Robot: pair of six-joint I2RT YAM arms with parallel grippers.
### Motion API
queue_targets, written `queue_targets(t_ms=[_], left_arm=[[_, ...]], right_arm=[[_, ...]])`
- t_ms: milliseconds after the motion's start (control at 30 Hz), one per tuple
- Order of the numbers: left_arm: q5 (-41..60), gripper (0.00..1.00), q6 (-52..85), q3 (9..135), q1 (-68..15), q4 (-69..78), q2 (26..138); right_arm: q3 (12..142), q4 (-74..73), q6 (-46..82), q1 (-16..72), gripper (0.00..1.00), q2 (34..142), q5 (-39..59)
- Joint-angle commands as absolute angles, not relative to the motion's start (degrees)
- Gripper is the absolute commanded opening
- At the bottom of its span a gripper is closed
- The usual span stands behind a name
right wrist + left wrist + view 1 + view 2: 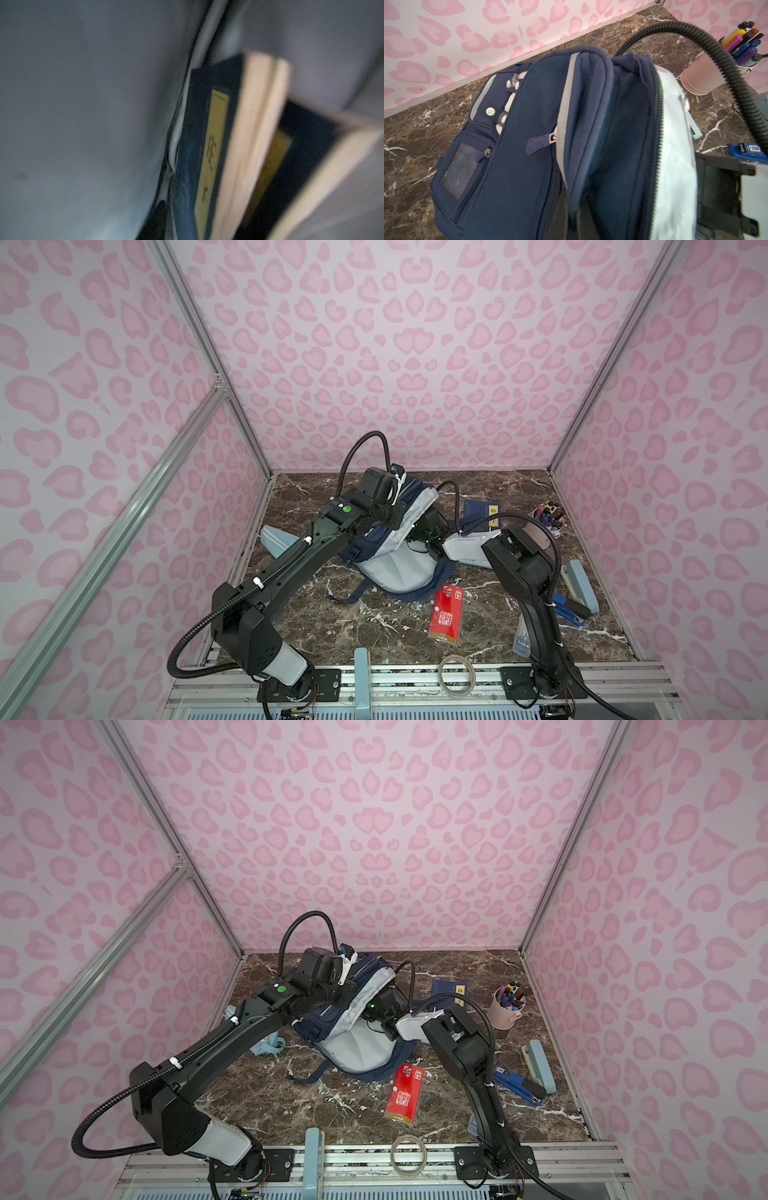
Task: Pack the student bag
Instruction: 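Lower the book into the backpack with the right gripper while the left holds the opening, then release the book and move the right gripper to the book by the pen cup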
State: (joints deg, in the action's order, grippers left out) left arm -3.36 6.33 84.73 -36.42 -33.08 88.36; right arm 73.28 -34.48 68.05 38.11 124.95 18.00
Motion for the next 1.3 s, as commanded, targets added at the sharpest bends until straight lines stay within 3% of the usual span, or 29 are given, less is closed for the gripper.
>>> queue_targets(t_ms=[0, 200, 667, 800, 867, 900, 1000, 1067, 1167, 1200, 1267], left_arm=[[-1.65, 0.03, 8.27, 84.27, -36.16, -27.4, 87.66], [-1.14, 0.03, 12.03, 82.79, -34.31, -26.25, 88.05], [-1.56, 0.07, 20.11, 71.15, -35.0, -21.85, 90.15], [-5.75, 0.11, 23.13, 69.28, -36.28, -22.95, 91.36], [-6.33, 0.13, 23.96, 68.02, -36.89, -22.1, 91.35], [-6.37, 0.15, 24.34, 67.57, -37.2, -21.69, 91.27], [-7.77, 0.28, 25.87, 66.88, -38.56, -21.31, 91.08], [-10.25, 0.59, 27.65, 67.12, -39.69, -21.79, 90.88], [-10.98, 0.9, 28.7, 68.84, -41.4, -22.42, 90.74], [-10.92, 0.97, 29.05, 69.71, -41.94, -22.67, 90.75], [-7.99, 0.98, 30.18, 70.33, -43.25, -20.64, 90.29]], right_arm=[[69.54, -32.91, 65.78, 38.24, 0.51, 122.61, 14.73], [64.82, -26.37, 61.26, 38.17, 0.63, 116.1, 17.38], [49.21, -3.63, 44.52, 35.67, 0.65, 93.48, 25.23], [45.95, 6.08, 39.07, 34.59, 0.66, 83.92, 20.09], [46.18, 12.29, 36.04, 34.28, 0.81, 79.9, 14.96], [46.35, 14.04, 34.83, 33.84, 0.97, 78.56, 13.89], [47.84, 19.56, 33.41, 29.77, 0.99, 76.54, 11.85], [48.15, 20.33, 33.22, 24.97, 0.99, 75.42, 12.73], [48.66, 18.67, 30.43, 20.08, 0.99, 74.36, 8.31], [49.09, 18.14, 28.87, 18.79, 0.99, 74.68, 6.67], [51.44, 17.9, 24.64, 14.98, 0.98, 76.4, 7.16]])
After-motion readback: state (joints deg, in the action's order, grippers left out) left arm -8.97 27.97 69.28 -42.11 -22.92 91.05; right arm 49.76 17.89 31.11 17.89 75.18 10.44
